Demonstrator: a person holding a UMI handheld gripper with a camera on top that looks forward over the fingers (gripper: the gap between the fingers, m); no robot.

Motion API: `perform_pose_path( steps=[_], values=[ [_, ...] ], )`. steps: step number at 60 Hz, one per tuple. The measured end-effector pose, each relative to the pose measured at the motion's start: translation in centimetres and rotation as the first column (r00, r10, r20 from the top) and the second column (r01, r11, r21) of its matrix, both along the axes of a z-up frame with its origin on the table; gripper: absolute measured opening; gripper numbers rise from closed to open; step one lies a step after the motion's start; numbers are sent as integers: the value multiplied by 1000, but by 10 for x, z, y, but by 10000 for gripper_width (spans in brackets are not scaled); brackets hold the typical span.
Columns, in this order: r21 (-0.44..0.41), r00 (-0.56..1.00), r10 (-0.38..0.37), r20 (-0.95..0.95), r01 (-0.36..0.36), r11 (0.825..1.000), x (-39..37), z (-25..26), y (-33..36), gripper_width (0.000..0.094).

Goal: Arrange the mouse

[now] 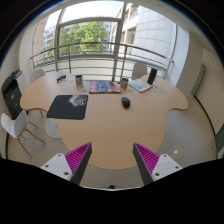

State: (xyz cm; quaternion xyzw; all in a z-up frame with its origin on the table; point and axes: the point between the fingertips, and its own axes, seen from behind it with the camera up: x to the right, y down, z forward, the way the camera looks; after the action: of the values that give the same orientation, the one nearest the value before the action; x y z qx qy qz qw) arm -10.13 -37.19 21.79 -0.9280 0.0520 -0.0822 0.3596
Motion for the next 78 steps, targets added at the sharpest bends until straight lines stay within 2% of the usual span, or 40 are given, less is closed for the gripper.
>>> perform_pose_path(
  steps=[9, 18, 29, 44, 55, 60, 67, 78],
  values=[
    [-49, 1000, -29, -4, 29, 998, 21, -28, -6, 844],
    [-42, 1000, -26, 12, 26, 999, 77, -99, 44, 846],
    [70, 999, 41, 11, -42, 997, 119, -140, 155, 847],
    [148, 999, 41, -35, -35, 988, 166, -190, 316, 847],
    [166, 999, 42, -32, -36, 985, 185, -218, 398, 839],
    [159, 999, 32, -36, -26, 987, 194, -230, 415, 771],
    [189, 997, 44, -69, -31, 982, 190, -233, 428, 548],
    [183, 998, 59, -4, -57, 981, 188, -232, 428, 427]
  ],
)
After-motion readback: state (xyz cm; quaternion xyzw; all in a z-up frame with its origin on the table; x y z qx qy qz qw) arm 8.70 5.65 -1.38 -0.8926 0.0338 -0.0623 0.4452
